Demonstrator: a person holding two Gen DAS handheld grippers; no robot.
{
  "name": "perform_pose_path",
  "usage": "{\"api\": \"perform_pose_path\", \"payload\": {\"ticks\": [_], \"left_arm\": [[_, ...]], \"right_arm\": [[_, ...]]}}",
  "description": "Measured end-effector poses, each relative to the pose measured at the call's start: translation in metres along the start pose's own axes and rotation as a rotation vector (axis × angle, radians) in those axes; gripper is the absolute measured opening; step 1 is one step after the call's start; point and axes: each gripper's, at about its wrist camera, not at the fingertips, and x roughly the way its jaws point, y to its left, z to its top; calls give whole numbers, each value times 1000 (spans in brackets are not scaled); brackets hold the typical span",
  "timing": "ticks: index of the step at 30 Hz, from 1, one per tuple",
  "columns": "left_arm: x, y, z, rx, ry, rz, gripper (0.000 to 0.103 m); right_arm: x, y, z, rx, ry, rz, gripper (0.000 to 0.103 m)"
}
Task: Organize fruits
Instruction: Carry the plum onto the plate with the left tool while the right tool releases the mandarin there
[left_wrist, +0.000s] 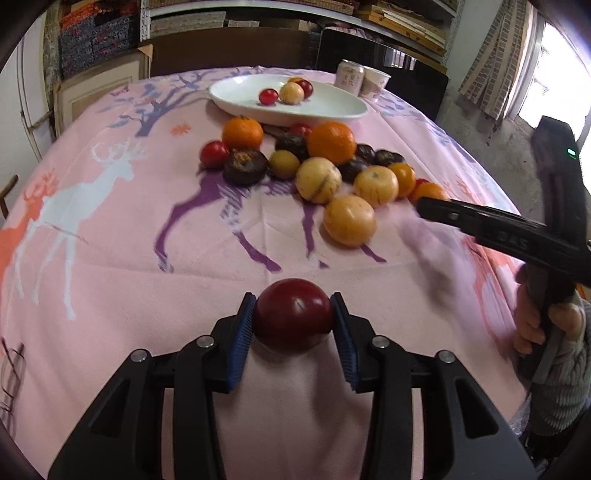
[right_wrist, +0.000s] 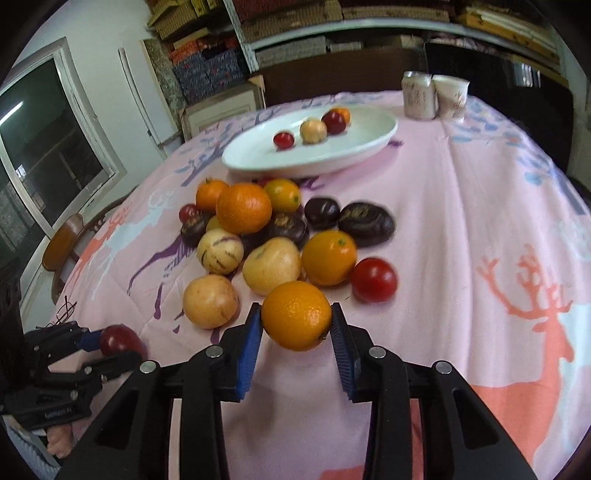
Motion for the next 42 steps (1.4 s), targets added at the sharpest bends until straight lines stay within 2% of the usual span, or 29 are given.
{"api": "perform_pose_path", "payload": {"ticks": [3, 7, 13, 17, 24, 29, 34, 38, 42], "left_arm": [[-5, 7, 26, 5, -36, 48, 40], [-14, 14, 80, 14, -122, 120, 40], [-8, 20, 167, -18, -207, 121, 40], [30, 24, 213, -45, -180, 116, 40], [106, 43, 230, -106, -69, 102, 40], [127, 46, 226, -93, -33, 103, 41], [133, 43, 225, -84, -27, 103, 43], [123, 37, 226, -66, -67, 113, 62], [114, 37, 225, -62, -83, 103, 62]], "right_arm": [[-15, -4, 16, -4, -41, -8, 37], [-32, -8, 51, -20, -99, -40, 37], [-40, -10, 122, -39, -194, -60, 37], [-7, -13, 159, -33, -188, -51, 37], [77, -19, 172, -22, -67, -49, 37], [107, -17, 165, -51, -8, -67, 37], [114, -16, 160, -65, 13, -71, 38], [108, -16, 161, -64, -11, -64, 40], [100, -17, 161, -58, -26, -61, 43]]}}
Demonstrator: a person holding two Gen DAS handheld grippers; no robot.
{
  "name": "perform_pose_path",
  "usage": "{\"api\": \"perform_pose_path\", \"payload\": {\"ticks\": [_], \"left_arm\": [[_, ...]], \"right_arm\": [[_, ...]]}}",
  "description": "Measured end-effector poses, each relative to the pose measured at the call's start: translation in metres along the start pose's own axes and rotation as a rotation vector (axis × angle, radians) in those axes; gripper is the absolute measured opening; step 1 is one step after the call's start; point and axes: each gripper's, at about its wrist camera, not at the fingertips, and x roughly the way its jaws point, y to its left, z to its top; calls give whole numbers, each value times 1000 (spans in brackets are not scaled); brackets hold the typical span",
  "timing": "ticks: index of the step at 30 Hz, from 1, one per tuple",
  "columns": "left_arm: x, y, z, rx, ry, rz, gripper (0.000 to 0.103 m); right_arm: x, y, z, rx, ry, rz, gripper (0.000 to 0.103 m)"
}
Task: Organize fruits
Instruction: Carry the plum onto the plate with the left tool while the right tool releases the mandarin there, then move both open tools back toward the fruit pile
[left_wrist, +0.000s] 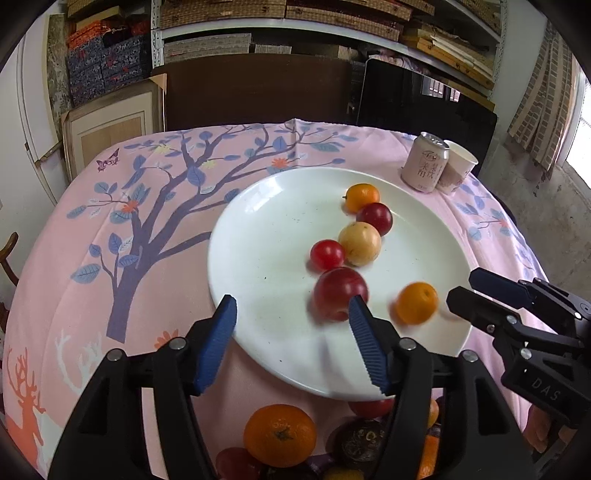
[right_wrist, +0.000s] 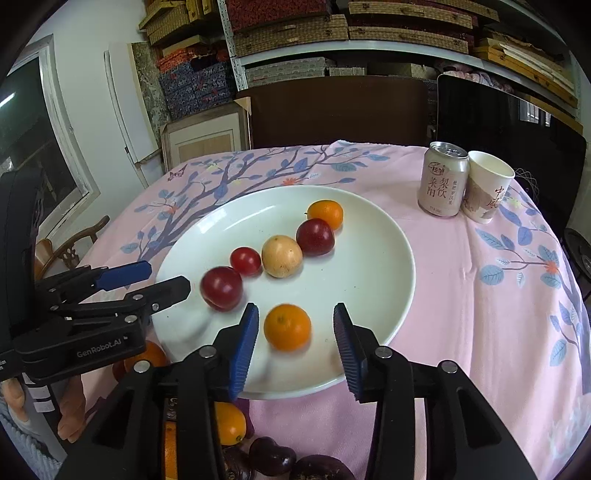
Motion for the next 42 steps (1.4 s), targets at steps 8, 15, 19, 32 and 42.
{"api": "perform_pose_path", "payload": {"ticks": [8, 15, 19, 32, 42], "left_arm": [[-25, 18, -19, -28, -21, 50, 69], [-43, 28, -49, -37, -26, 56, 76], [-40, 21, -58, -13, -5, 35, 76], [-15, 14, -71, 22, 61, 58, 76], [-2, 9, -79, 32, 82, 59, 58]], "right_arm": [[-31, 4, -16, 4, -32, 34, 51], [-54, -4, -43, 16, -38, 60, 62], [-58, -15, -55, 38, -29, 45, 62], [-58, -35, -62, 106, -6, 35, 62], [-57, -44, -95, 127, 43, -10, 63]]}}
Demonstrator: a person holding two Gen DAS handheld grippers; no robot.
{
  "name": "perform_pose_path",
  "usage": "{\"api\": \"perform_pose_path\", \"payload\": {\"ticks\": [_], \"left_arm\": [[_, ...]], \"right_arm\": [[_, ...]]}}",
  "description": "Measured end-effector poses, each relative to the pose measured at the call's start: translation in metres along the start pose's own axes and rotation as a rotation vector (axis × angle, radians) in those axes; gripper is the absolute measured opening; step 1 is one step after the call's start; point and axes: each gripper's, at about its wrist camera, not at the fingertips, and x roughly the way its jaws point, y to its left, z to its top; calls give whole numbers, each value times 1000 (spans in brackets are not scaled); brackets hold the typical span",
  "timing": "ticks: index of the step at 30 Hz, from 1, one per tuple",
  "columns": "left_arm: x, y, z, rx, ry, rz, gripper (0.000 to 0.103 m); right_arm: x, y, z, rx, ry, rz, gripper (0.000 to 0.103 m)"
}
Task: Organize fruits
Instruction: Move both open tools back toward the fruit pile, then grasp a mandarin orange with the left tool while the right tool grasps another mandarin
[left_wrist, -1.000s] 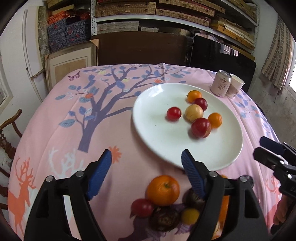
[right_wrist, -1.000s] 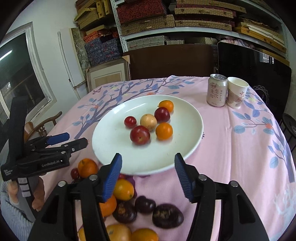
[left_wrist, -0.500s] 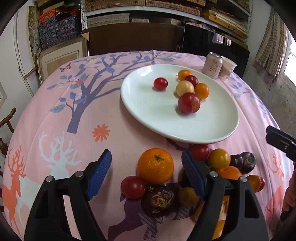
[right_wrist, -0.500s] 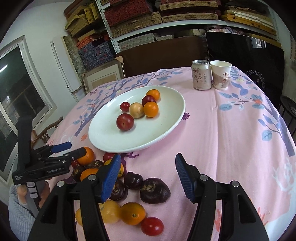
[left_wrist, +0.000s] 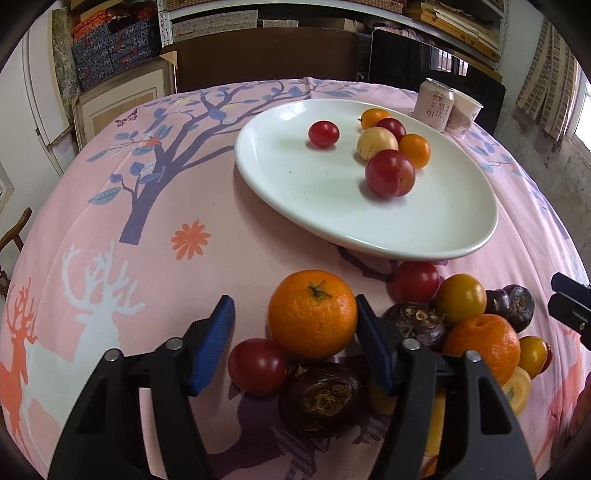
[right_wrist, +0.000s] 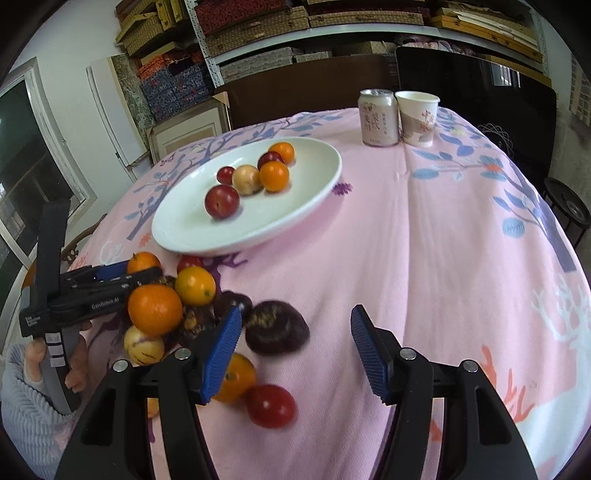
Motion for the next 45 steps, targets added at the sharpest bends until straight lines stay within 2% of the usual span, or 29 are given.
{"api": "perform_pose_path", "payload": {"ticks": [6, 10, 19, 23, 26, 29, 31, 32, 37, 45], "left_arm": [[-6, -8, -5, 20, -25, 36, 53], [-17, -5, -9, 4, -42, 18, 44], [-21, 3, -15, -24, -33, -10, 44], [-23, 6, -17, -42, -26, -19, 44], [-24, 12, -17, -63, -25, -27, 44], [-24, 15, -16, -74, -24, -35, 44], [-23, 15, -16, -76, -19, -38, 44], [-23, 15, -16, -75, -18, -38, 44], [-23, 14, -17, -71, -21, -35, 44], [-30, 23, -16, -106, -48, -43, 44]], "right_arm": [[4, 17, 7, -7, -7, 119, 63], [5, 38, 12, -72, -13, 113, 63], [-5, 81, -5, -167, -18, 173, 63], [2, 110, -9, -251, -15, 139, 63], [11, 119, -8, -265, 0, 124, 63], [17, 120, -9, -264, 7, 108, 58], [20, 117, -9, -244, 10, 102, 48], [21, 114, -9, -235, 12, 111, 46], [22, 114, -10, -241, -7, 116, 45], [6, 95, -8, -184, -54, 131, 45]]}}
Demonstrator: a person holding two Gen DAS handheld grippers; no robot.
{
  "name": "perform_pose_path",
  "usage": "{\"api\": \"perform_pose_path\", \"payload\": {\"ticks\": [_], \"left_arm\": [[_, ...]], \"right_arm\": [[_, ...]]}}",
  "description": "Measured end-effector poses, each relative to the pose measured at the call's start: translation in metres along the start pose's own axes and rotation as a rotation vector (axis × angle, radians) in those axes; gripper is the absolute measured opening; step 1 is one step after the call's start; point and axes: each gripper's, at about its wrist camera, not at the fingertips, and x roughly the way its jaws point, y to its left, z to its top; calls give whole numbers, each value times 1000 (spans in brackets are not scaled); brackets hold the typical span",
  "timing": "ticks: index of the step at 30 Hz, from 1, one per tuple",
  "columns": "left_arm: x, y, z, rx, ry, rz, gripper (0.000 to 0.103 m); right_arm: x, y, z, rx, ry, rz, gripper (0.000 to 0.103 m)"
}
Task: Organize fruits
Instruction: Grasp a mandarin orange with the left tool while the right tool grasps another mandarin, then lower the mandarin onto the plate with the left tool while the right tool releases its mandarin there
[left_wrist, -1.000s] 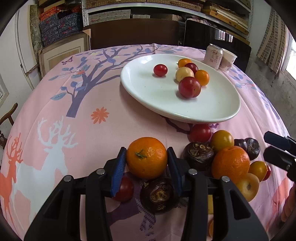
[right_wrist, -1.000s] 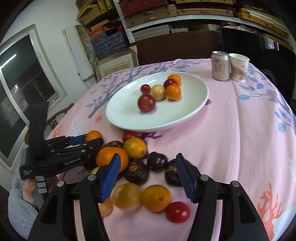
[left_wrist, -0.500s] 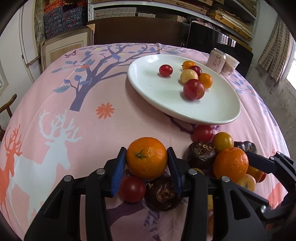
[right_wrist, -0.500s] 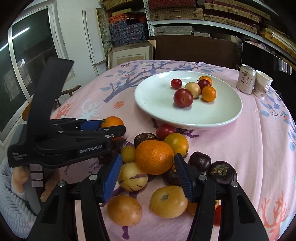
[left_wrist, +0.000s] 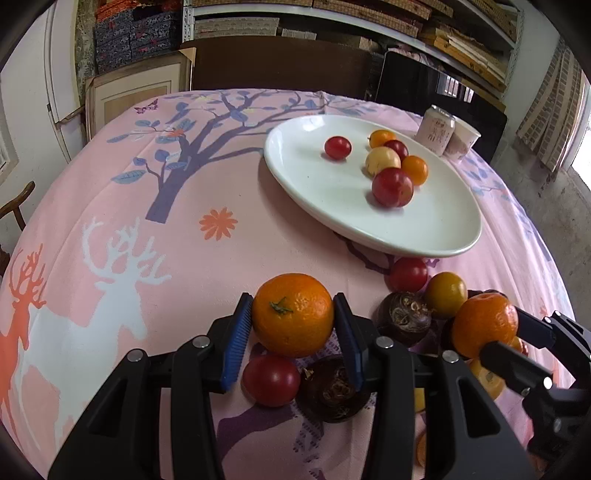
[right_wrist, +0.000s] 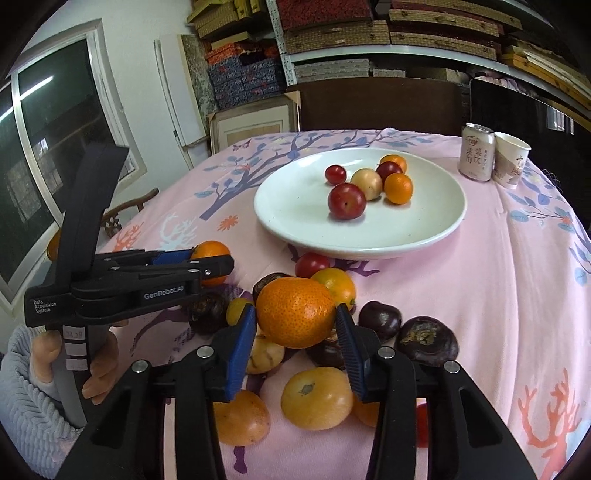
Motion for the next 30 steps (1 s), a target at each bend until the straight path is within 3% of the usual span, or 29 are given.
{"api": "perform_pose_path", "payload": {"ticks": [9, 16, 21, 30], "left_arm": [[-26, 2, -1, -4, -61, 12, 43], [-39, -11, 48, 24, -121, 20, 44], [-13, -24, 79, 36, -89, 15, 44], [38, -34, 83, 75, -18, 13, 44]], "right_arm": [[-26, -30, 6, 92, -74, -36, 45], [-33, -46, 51, 103, -103, -66, 45], [-7, -48, 78, 90, -85, -79, 45], [43, -49, 78, 59, -7, -107, 45]]}}
